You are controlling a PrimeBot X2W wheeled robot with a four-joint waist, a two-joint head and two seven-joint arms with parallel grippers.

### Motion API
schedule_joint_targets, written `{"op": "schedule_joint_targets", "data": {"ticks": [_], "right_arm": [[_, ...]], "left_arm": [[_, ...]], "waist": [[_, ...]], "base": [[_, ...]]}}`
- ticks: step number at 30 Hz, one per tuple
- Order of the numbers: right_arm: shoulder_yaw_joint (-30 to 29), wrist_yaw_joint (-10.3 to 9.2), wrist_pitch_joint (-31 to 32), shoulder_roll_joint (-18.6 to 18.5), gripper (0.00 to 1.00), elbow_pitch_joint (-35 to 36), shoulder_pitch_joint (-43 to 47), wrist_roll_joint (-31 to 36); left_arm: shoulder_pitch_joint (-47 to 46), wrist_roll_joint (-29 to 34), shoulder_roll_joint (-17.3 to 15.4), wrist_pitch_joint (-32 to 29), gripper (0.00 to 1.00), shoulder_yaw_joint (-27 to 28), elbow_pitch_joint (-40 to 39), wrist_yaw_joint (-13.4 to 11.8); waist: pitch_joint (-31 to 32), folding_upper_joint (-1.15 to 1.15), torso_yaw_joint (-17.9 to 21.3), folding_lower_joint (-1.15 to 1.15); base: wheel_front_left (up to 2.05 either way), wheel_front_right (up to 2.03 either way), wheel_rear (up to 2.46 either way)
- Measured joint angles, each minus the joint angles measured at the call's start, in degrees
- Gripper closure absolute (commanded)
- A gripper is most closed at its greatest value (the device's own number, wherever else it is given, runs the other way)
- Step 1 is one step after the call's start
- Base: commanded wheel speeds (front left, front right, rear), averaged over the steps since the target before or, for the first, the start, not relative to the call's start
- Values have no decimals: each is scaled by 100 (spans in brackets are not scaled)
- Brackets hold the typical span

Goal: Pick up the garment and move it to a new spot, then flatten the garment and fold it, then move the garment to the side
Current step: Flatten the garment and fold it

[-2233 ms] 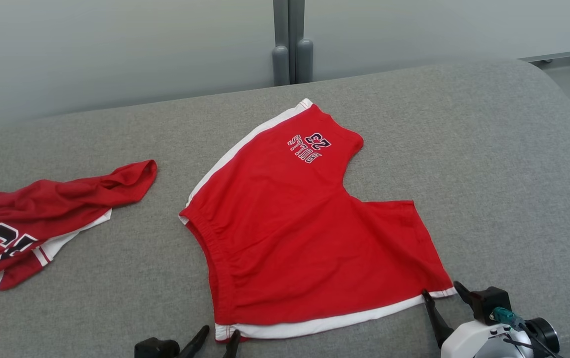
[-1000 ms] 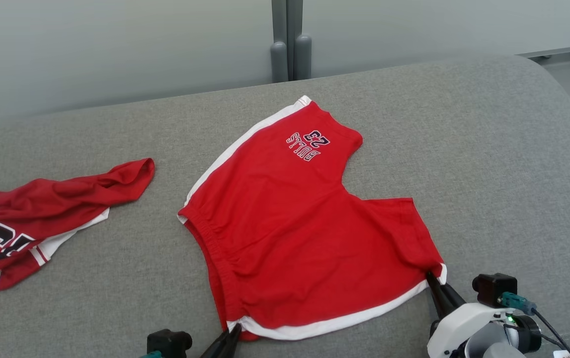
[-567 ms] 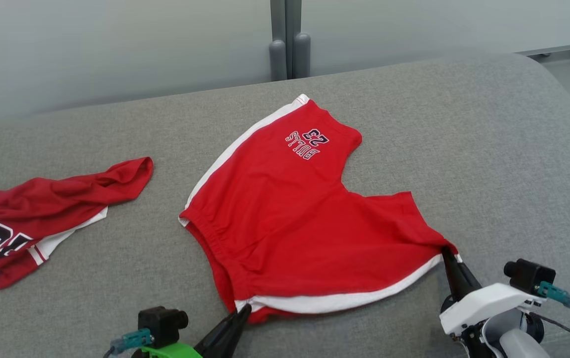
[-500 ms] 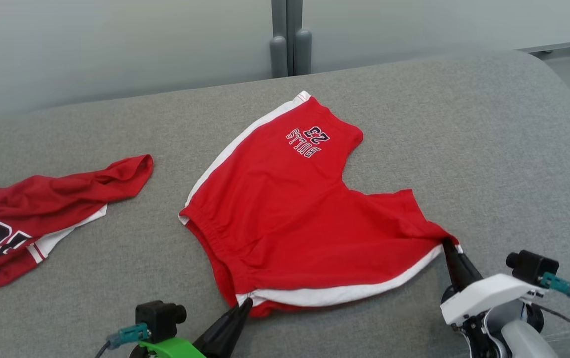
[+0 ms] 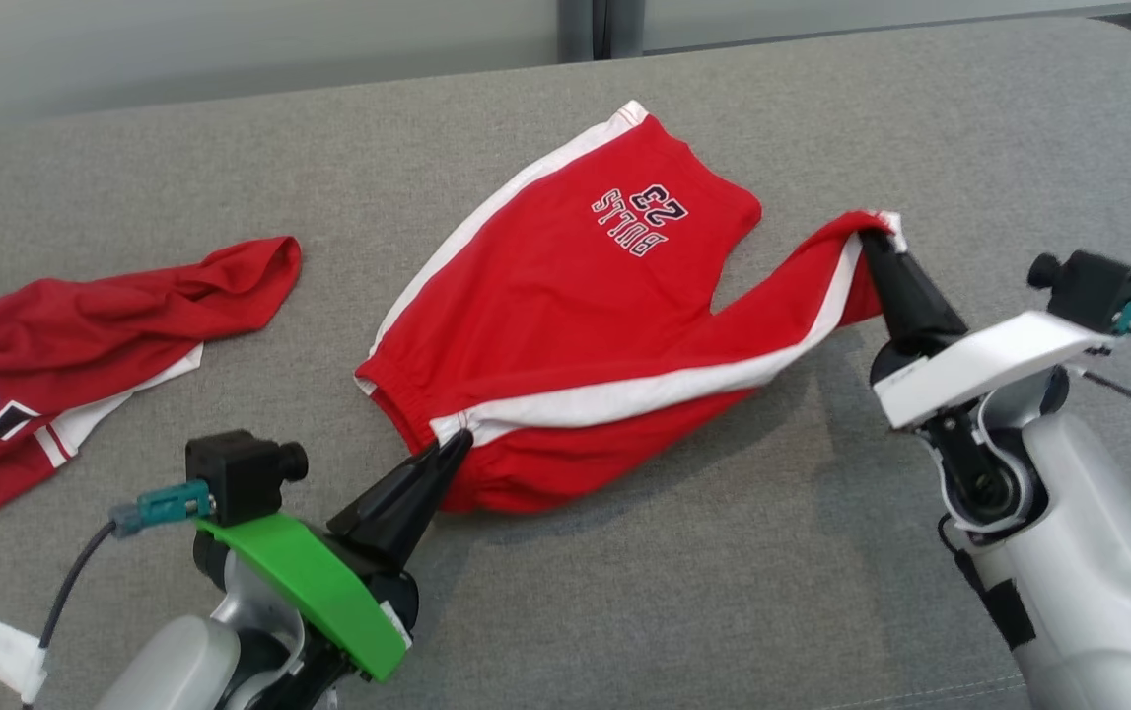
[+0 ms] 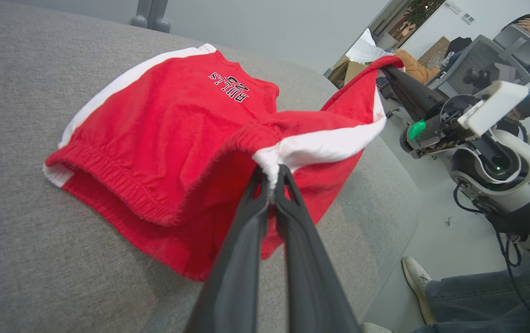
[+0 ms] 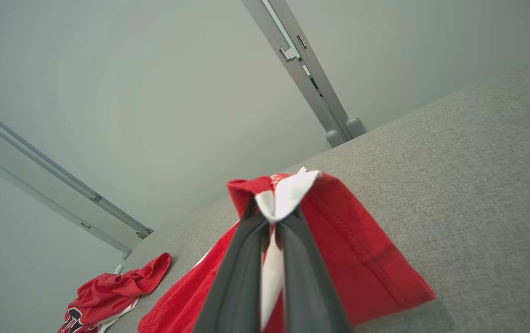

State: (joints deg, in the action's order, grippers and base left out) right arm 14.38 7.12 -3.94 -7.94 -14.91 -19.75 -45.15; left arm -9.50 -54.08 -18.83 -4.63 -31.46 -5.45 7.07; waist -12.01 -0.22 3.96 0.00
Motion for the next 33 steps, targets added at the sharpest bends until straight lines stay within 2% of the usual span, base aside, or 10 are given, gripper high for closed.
{"op": "schedule_joint_targets", "data": {"ticks": [6, 11, 16, 33], "right_arm": [[-316, 0, 175, -166, 100, -113, -599, -21], [-416, -12, 301, -261, 100, -264, -1105, -10], [-420, -19, 386, -274, 100, -446, -1531, 8], [-261, -56, 497, -254, 100, -1122, -2360, 149]], "left_arm": [[-617, -153, 8, -449, 100, 42, -171, -30], [-1088, -201, 27, -643, 100, 207, -138, -210], [-1455, -292, 342, -693, 100, 333, 15, -293], [-1906, -266, 690, -604, 100, 433, 773, -511]], "waist": [[-418, 0, -153, 0], [-780, 0, -311, 0], [-1128, 0, -485, 0], [-1741, 0, -948, 0]], "base": [[0, 0, 0], [0, 0, 0], [0, 0, 0], [0, 0, 0]]}}
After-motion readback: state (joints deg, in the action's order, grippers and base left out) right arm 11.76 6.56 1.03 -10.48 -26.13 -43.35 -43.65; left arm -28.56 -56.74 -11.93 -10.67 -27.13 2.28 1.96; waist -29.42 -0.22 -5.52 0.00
